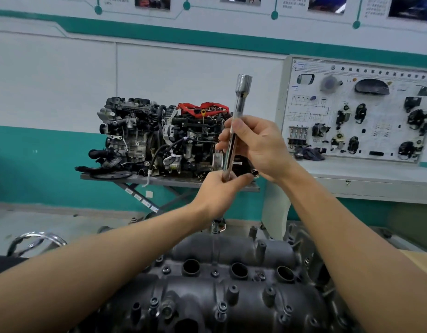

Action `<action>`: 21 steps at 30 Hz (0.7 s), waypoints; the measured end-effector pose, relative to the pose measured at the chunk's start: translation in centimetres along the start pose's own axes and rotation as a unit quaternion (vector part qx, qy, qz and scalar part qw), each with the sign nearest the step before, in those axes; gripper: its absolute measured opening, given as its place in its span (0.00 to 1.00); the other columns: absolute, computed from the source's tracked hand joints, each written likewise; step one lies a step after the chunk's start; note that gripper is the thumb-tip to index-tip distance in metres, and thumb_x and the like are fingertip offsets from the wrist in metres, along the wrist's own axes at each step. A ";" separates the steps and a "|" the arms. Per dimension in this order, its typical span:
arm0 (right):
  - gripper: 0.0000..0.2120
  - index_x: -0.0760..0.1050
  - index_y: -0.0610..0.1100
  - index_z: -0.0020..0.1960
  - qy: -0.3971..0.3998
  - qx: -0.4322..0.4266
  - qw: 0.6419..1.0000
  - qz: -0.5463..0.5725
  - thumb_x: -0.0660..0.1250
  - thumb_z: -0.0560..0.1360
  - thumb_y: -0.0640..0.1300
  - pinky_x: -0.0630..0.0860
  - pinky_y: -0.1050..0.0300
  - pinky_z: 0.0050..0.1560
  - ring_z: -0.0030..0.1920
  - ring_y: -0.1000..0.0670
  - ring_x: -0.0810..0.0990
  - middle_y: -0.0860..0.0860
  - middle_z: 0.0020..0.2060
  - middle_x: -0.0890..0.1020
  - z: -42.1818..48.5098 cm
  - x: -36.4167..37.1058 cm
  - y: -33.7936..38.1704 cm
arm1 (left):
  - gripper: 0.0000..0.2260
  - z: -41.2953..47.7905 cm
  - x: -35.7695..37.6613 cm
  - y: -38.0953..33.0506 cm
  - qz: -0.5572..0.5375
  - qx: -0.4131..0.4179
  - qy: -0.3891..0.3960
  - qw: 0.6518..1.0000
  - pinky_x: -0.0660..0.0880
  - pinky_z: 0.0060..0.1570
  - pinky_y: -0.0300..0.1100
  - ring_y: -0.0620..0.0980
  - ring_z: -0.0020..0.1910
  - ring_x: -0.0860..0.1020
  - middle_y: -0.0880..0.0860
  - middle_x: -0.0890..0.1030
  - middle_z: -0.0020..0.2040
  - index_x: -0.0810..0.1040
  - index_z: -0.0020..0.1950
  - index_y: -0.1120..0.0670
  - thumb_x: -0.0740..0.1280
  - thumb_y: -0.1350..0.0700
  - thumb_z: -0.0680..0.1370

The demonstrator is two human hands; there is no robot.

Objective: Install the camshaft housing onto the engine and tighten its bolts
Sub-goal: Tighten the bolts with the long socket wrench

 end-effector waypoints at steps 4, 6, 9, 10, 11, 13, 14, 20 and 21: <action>0.09 0.80 0.41 0.45 -0.025 -0.025 0.998 -0.052 0.64 0.82 0.41 0.83 0.42 0.46 0.37 0.42 0.85 0.47 0.35 0.83 0.2 0.1 0.1 | 0.23 -0.3 0.7 1.2 0.004 -0.039 -0.067 0.997 0.57 0.32 0.45 0.47 0.24 0.59 0.49 0.61 0.26 0.59 0.31 0.49 0.65 0.43 0.80; 0.11 0.80 0.43 0.43 -0.041 -0.039 0.995 -0.084 0.65 0.82 0.43 0.84 0.40 0.44 0.36 0.42 0.85 0.47 0.34 0.83 0.3 0.4 0.1 | 0.23 -0.1 0.6 1.0 -0.010 -0.046 -0.053 0.998 0.58 0.30 0.44 0.49 0.24 0.60 0.51 0.62 0.26 0.60 0.31 0.50 0.62 0.43 0.82; 0.12 0.81 0.41 0.42 -0.071 -0.046 0.989 -0.118 0.65 0.82 0.43 0.84 0.41 0.41 0.34 0.42 0.85 0.46 0.34 0.83 0.4 0.5 0.1 | 0.25 0.1 0.4 1.2 -0.022 -0.043 -0.009 0.999 0.60 0.28 0.42 0.50 0.23 0.61 0.51 0.64 0.23 0.62 0.27 0.50 0.61 0.44 0.83; 0.12 0.81 0.39 0.42 -0.081 -0.043 0.988 -0.122 0.66 0.81 0.43 0.84 0.40 0.41 0.33 0.42 0.85 0.46 0.33 0.83 0.4 0.5 0.1 | 0.26 0.2 0.3 1.3 -0.023 -0.044 0.002 0.999 0.60 0.27 0.42 0.50 0.22 0.61 0.51 0.64 0.22 0.63 0.25 0.49 0.61 0.45 0.83; 0.12 0.81 0.38 0.42 -0.090 -0.039 0.988 -0.123 0.66 0.81 0.43 0.83 0.38 0.41 0.33 0.42 0.85 0.45 0.33 0.83 0.4 0.4 0.1 | 0.27 0.3 0.3 1.3 -0.025 -0.045 0.012 0.999 0.60 0.27 0.41 0.50 0.22 0.61 0.50 0.64 0.22 0.63 0.24 0.48 0.61 0.45 0.83; 0.12 0.81 0.38 0.43 -0.105 -0.033 0.986 -0.123 0.66 0.81 0.43 0.83 0.36 0.42 0.32 0.43 0.85 0.45 0.33 0.83 0.4 0.3 0.1 | 0.28 0.5 0.1 1.3 -0.036 -0.044 0.033 0.998 0.60 0.27 0.40 0.49 0.22 0.61 0.49 0.63 0.22 0.63 0.22 0.48 0.61 0.46 0.83; 0.11 0.81 0.39 0.43 -0.110 -0.032 0.986 -0.121 0.67 0.81 0.44 0.83 0.36 0.42 0.32 0.43 0.85 0.45 0.33 0.83 0.3 0.3 0.1 | 0.28 0.5 0.1 1.3 -0.044 -0.043 0.041 0.997 0.59 0.27 0.39 0.49 0.22 0.60 0.49 0.62 0.22 0.63 0.22 0.48 0.61 0.46 0.83; 0.11 0.80 0.40 0.44 -0.091 -0.040 0.987 -0.129 0.65 0.82 0.43 0.83 0.36 0.43 0.34 0.43 0.85 0.43 0.37 0.84 0.2 0.7 0.9 | 0.28 0.0 -0.3 0.7 -0.036 -0.028 0.046 0.998 0.60 0.26 0.41 0.48 0.22 0.61 0.48 0.63 0.22 0.63 0.22 0.47 0.62 0.48 0.83; 0.10 0.79 0.40 0.45 -0.093 -0.044 0.987 -0.122 0.64 0.82 0.42 0.83 0.37 0.43 0.35 0.43 0.85 0.43 0.37 0.84 0.4 0.8 1.4 | 0.27 0.1 -0.8 0.1 -0.032 -0.017 0.040 0.999 0.60 0.26 0.40 0.48 0.22 0.61 0.48 0.63 0.22 0.63 0.23 0.47 0.62 0.48 0.83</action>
Point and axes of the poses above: each hand's wrist, its own z-axis towards the middle knuckle, its own x-axis out of the palm, y = z × x, the point moved 2 cm from there along z, towards the middle knuckle
